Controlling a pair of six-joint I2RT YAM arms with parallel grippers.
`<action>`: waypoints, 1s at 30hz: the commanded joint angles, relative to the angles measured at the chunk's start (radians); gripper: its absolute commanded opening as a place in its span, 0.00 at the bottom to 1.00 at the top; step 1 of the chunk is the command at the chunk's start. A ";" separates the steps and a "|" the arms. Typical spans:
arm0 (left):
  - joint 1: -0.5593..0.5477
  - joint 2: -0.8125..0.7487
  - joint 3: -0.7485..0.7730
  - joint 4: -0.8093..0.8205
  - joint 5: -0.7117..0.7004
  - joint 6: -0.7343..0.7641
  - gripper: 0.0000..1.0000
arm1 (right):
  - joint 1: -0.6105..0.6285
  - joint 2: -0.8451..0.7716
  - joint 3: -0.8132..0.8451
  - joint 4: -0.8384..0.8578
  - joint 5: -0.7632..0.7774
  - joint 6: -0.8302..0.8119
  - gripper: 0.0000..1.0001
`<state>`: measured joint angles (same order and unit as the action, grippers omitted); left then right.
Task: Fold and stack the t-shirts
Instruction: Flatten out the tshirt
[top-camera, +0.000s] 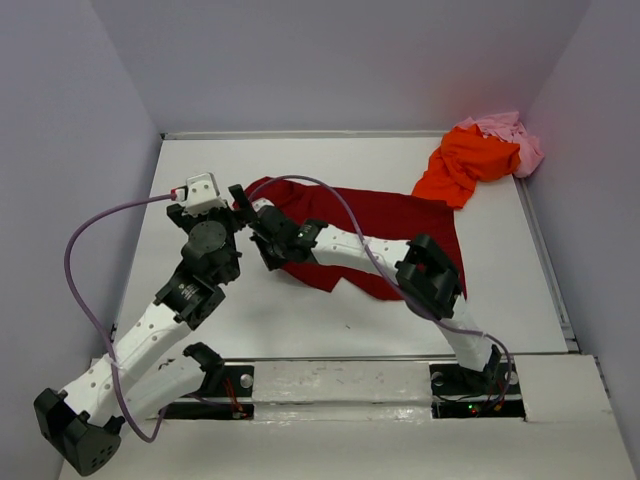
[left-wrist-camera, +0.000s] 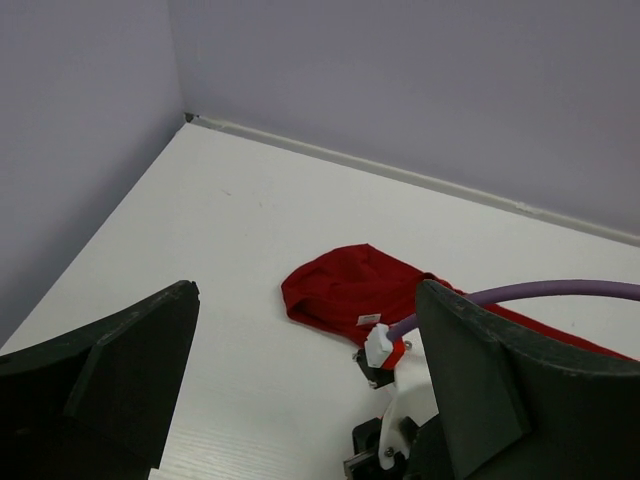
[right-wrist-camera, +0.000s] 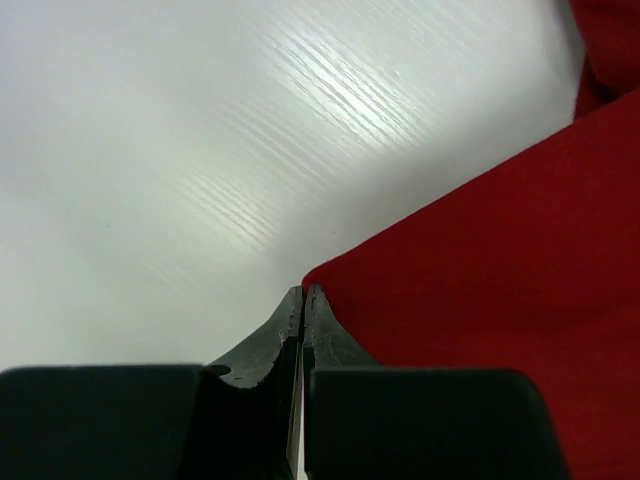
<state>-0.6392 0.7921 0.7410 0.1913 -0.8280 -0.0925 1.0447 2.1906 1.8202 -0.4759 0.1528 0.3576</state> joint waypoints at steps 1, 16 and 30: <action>0.007 -0.039 -0.003 0.082 -0.062 0.014 0.99 | 0.057 0.029 0.129 -0.016 -0.019 0.021 0.00; 0.038 -0.045 0.004 0.073 -0.068 0.008 0.99 | 0.222 0.084 0.291 -0.063 -0.045 0.040 0.00; 0.052 -0.040 0.006 0.068 -0.039 -0.003 0.99 | 0.331 0.135 0.327 -0.049 -0.102 0.072 0.00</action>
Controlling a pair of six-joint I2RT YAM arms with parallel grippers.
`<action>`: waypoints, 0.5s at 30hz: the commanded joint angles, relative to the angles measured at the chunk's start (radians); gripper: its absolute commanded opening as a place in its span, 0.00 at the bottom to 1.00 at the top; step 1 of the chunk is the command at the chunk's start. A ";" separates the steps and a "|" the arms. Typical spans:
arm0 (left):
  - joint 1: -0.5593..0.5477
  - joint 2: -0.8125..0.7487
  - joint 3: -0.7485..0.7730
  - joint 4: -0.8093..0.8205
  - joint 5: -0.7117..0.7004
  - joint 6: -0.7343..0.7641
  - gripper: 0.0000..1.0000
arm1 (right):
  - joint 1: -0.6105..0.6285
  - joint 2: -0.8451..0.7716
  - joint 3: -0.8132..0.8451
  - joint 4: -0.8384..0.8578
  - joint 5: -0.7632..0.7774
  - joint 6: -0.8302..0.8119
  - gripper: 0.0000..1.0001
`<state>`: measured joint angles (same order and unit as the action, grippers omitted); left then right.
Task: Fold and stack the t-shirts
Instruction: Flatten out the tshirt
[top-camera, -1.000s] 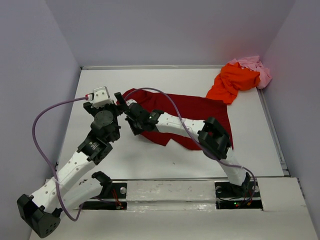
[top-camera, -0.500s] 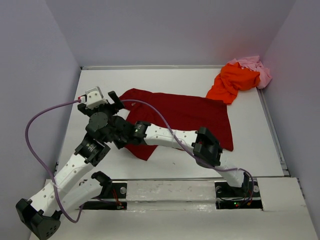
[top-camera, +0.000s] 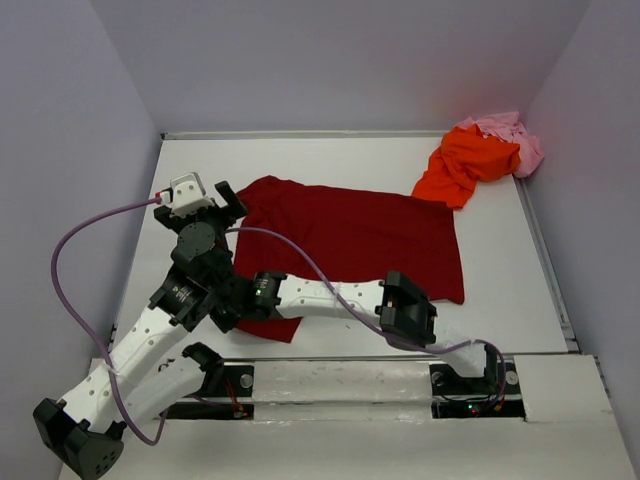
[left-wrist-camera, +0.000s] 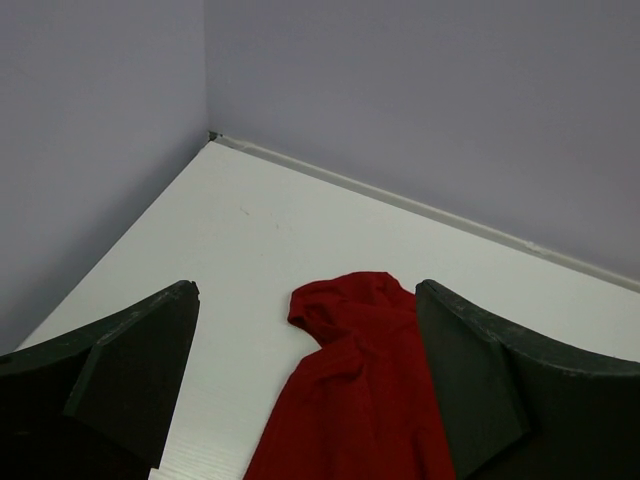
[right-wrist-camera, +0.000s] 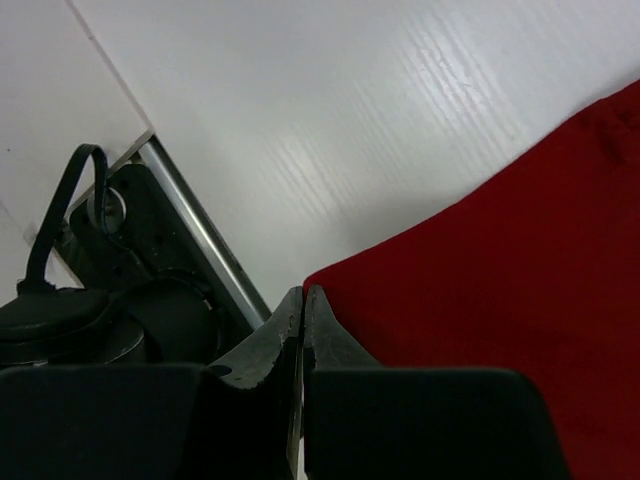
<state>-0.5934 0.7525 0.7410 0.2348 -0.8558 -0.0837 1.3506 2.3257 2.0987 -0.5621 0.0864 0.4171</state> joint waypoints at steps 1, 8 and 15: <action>0.006 0.001 0.006 0.024 -0.011 -0.013 0.99 | 0.036 -0.003 0.037 0.045 -0.042 0.014 0.00; 0.006 0.002 0.006 0.021 -0.009 -0.013 0.99 | 0.045 0.003 0.006 0.053 -0.011 0.028 0.43; 0.006 0.002 0.006 0.021 -0.015 -0.013 0.99 | 0.045 -0.098 -0.049 0.041 0.223 -0.063 0.77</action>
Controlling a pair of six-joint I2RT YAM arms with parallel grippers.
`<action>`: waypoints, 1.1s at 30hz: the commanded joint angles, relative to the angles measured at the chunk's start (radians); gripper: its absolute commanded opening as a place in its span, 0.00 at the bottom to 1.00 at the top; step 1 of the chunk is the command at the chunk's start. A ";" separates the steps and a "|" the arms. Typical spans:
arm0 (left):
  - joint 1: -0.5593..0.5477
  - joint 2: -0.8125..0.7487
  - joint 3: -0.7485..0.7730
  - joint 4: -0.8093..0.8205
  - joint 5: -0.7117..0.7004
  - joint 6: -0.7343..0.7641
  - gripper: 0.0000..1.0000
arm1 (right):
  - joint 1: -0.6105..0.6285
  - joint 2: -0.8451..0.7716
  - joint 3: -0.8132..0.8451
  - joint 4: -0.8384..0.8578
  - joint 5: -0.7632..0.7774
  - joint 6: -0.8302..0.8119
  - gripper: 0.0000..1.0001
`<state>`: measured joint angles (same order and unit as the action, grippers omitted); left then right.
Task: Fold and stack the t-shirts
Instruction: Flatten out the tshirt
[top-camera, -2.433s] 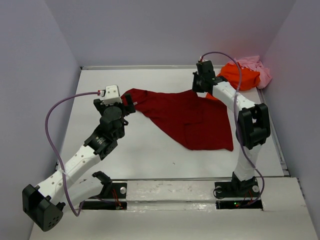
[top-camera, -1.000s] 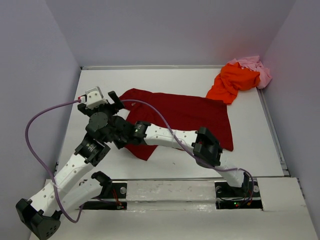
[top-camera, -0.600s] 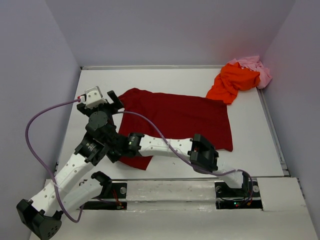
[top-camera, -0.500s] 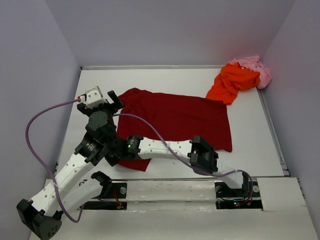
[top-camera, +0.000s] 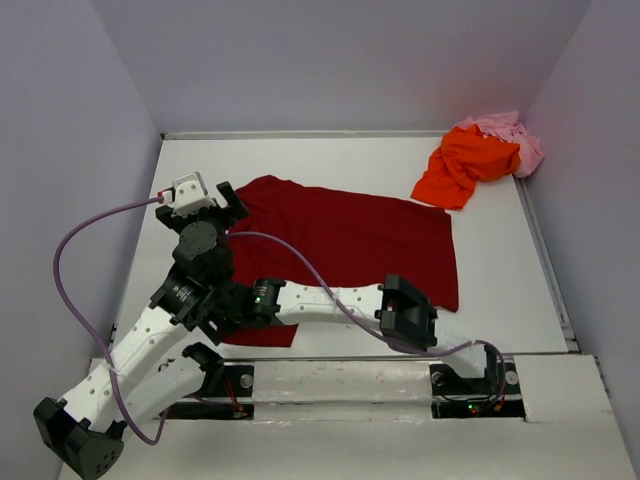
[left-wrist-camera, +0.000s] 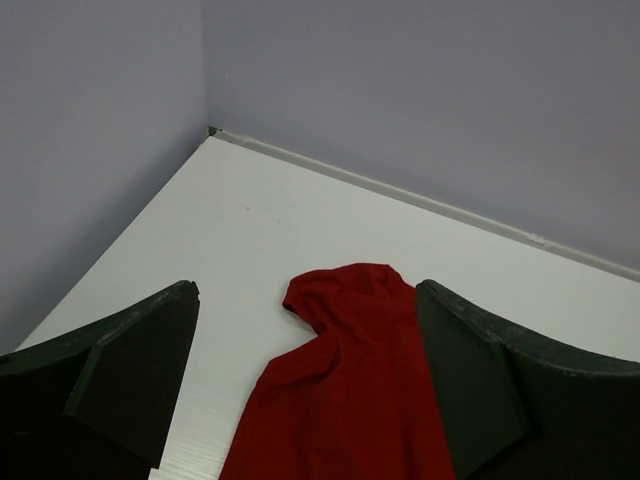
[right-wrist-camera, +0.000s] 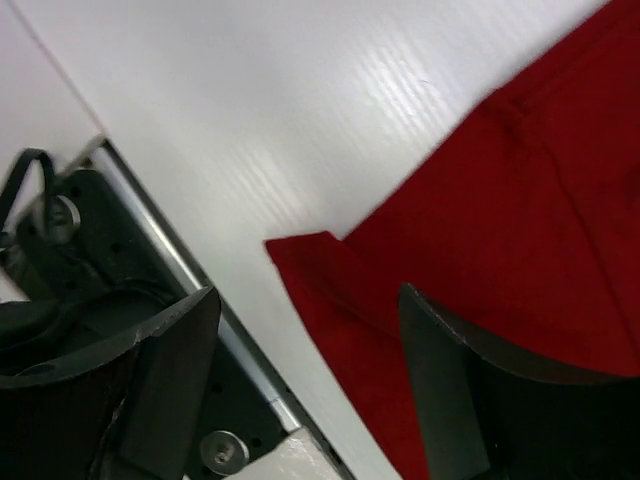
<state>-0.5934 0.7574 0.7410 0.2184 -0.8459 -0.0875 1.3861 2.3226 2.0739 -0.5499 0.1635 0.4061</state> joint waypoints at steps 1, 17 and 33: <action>0.006 -0.003 0.008 0.036 -0.027 -0.011 0.99 | -0.001 -0.124 -0.040 0.022 0.207 -0.064 0.77; 0.006 0.109 0.061 -0.054 0.025 -0.057 0.99 | -0.361 -0.422 -0.523 0.016 0.398 0.031 0.75; 0.006 0.239 0.124 -0.142 0.103 -0.077 0.99 | -0.708 -0.418 -0.730 0.120 0.243 0.054 0.73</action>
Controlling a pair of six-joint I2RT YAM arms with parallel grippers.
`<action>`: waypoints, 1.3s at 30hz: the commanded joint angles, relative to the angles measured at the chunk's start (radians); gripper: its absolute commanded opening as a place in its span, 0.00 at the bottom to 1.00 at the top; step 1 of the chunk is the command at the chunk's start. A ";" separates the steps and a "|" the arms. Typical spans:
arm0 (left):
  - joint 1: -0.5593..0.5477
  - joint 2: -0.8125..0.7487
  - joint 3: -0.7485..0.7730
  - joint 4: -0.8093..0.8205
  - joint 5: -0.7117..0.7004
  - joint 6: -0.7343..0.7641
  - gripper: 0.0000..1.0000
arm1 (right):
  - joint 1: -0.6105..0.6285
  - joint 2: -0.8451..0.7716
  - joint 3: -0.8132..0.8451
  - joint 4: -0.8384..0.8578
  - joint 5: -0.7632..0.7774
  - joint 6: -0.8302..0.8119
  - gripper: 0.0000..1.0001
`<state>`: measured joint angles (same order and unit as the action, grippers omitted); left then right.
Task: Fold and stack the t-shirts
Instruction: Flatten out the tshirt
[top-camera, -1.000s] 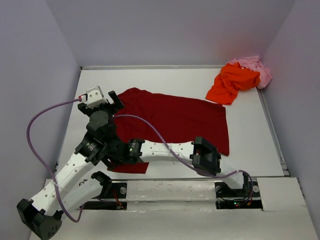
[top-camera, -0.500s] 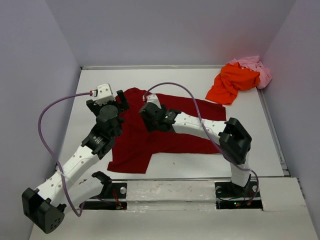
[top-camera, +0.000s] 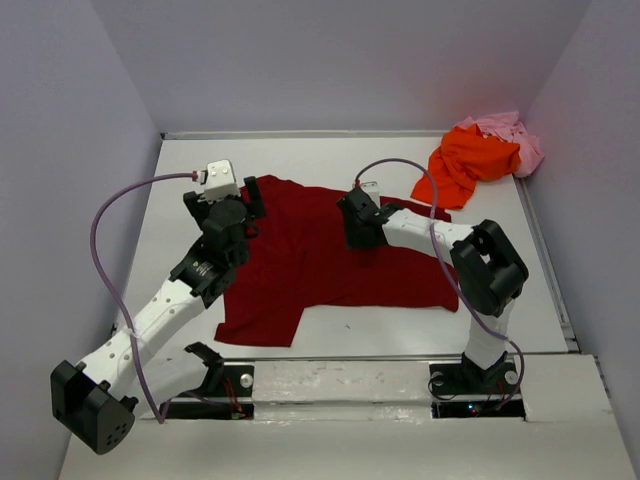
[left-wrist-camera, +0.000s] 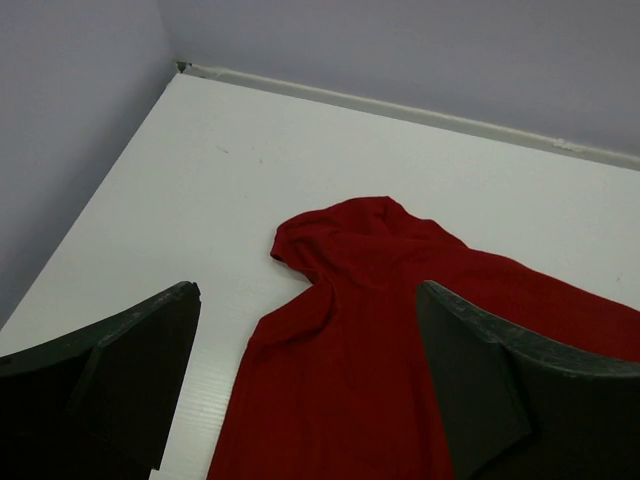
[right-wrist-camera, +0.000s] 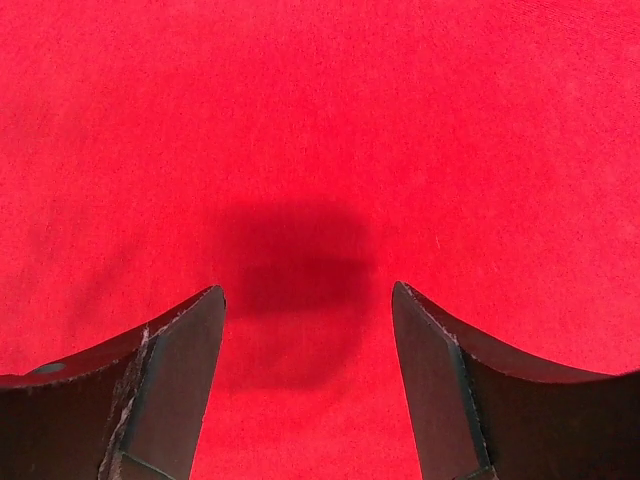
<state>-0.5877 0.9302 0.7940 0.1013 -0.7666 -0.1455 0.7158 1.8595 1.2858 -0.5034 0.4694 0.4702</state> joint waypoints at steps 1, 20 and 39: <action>-0.001 0.097 0.076 -0.040 0.033 -0.019 0.99 | -0.051 0.055 0.069 0.077 -0.093 -0.018 0.72; 0.000 0.110 0.076 -0.029 0.089 -0.020 0.99 | -0.233 0.397 0.487 -0.015 -0.340 -0.081 0.70; -0.003 0.134 0.097 -0.067 0.144 -0.087 0.99 | -0.262 0.163 0.588 -0.109 -0.405 -0.140 0.69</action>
<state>-0.5873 1.0683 0.8463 0.0387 -0.6464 -0.1799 0.4557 2.3020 1.9892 -0.6430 0.0780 0.3431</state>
